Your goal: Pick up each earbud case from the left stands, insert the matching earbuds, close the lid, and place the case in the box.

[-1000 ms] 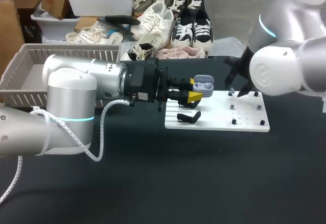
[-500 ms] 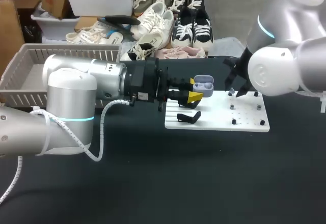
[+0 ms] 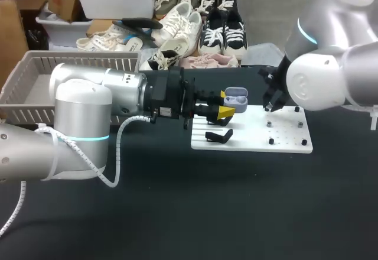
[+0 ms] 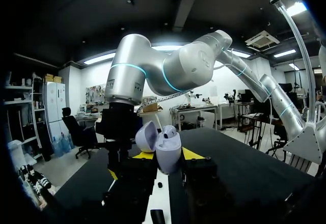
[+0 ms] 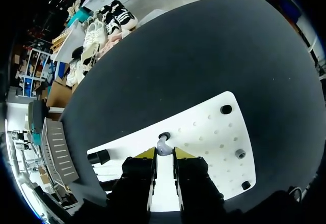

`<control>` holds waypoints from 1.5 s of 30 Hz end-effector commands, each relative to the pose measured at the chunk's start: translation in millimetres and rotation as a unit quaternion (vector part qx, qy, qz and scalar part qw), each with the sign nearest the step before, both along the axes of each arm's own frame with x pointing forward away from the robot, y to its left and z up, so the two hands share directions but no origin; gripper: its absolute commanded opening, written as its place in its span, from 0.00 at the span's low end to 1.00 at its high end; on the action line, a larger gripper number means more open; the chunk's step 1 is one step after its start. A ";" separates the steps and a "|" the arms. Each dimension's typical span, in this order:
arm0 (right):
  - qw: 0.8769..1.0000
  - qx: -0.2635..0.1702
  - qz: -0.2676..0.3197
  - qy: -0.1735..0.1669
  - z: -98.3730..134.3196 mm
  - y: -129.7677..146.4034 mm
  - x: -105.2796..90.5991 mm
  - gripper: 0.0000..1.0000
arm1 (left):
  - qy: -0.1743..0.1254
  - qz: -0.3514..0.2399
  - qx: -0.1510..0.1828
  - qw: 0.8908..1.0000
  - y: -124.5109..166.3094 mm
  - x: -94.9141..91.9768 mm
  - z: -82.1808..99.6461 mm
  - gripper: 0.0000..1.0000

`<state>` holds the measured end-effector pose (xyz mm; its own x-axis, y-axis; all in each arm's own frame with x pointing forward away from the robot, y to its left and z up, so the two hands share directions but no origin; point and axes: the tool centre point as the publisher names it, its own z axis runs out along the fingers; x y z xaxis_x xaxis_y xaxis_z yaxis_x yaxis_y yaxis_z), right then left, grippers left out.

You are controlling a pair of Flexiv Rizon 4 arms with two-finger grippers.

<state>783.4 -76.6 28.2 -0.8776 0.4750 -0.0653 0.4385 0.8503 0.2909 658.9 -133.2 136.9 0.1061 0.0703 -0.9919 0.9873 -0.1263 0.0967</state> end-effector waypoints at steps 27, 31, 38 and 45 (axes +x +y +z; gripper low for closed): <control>1.000 0.027 0.010 -0.003 15.1 -13.6 -10.6 0.00 | 0.000 -0.001 0.000 1.000 -0.3 1.0 -0.4 0.00; 0.999 0.034 0.009 -0.010 23.5 -17.8 -13.7 0.00 | 0.000 -0.001 0.000 1.000 -0.3 1.0 -0.4 0.00; 0.998 0.052 0.023 -0.031 49.0 -26.3 -21.5 0.00 | 0.000 -0.001 0.000 1.000 -0.3 1.0 -0.4 0.00; 0.993 0.050 0.089 -0.057 95.3 -33.5 -37.5 0.00 | 0.000 -0.001 0.000 1.000 -0.3 1.0 -0.4 0.00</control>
